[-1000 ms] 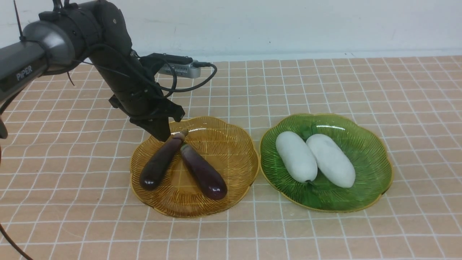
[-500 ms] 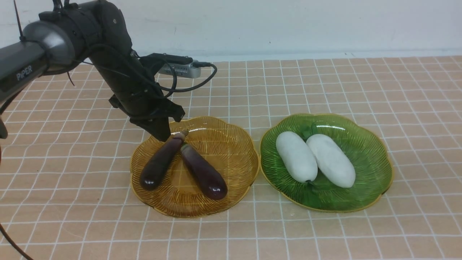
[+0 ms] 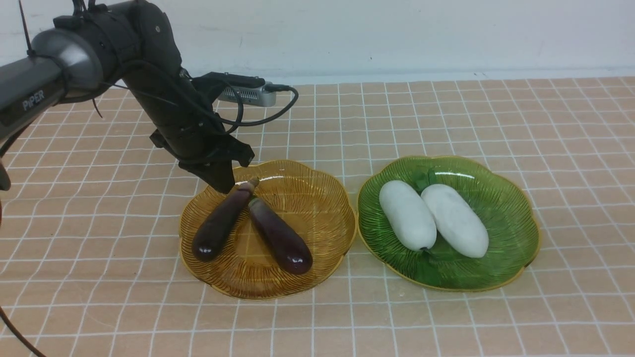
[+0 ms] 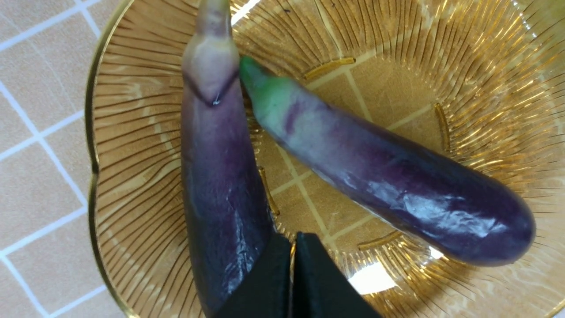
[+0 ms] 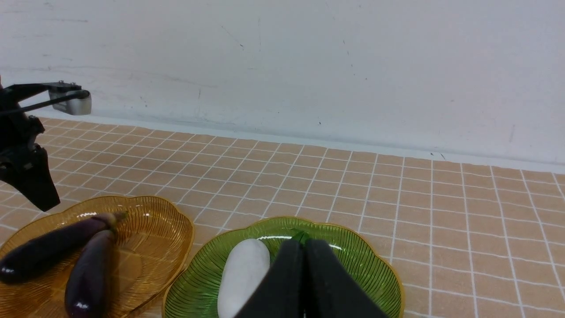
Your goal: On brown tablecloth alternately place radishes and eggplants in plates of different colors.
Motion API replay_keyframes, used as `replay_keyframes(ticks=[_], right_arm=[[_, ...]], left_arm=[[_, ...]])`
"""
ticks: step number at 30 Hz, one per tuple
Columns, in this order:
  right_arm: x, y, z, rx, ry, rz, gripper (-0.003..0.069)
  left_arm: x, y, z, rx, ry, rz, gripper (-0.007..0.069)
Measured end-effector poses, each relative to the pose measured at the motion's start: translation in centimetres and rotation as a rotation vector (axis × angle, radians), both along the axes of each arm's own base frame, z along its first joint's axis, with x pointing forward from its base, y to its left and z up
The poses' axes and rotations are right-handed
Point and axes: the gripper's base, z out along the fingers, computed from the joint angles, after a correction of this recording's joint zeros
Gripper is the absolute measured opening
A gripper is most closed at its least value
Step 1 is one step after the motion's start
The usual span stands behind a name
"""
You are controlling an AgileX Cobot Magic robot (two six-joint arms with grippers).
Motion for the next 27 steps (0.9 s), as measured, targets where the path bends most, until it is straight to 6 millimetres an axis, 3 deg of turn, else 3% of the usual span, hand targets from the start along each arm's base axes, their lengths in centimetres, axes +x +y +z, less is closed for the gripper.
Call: replay_keyframes(ticks=[5, 10, 17, 21, 25, 27], right_arm=[[-1.7, -0.7, -1.6, 0.01, -0.039, -0.023, -0.0015], [-3.6, -2.1, -6.3, 0.01, -0.058, -0.191, -0.0015], [-3.9, -2.6, -11.5, -0.002, 0.004, -0.267, -0.0015], [-3.9, -2.6, -13.3, -0.029, 0.062, -0.266, -0.0015], [-3.9, -2.7, -13.5, -0.075, 0.069, -0.27, -0.0015], [-3.9, -2.7, -13.5, -0.083, 0.068, -0.271, -0.0015]], left_arm=[[0.0, 0.0, 0.0, 0.0, -0.003, 0.001, -0.0003], [0.0, 0.0, 0.0, -0.001, -0.004, 0.001, -0.0003], [-0.1, 0.1, 0.3, 0.011, -0.01, -0.002, -0.0003], [-0.9, 0.7, 2.9, 0.047, -0.074, 0.006, -0.0003], [-3.2, 1.7, 8.5, 0.077, -0.208, 0.045, -0.0003], [-4.0, 1.9, 10.0, 0.08, -0.246, 0.054, -0.0003]])
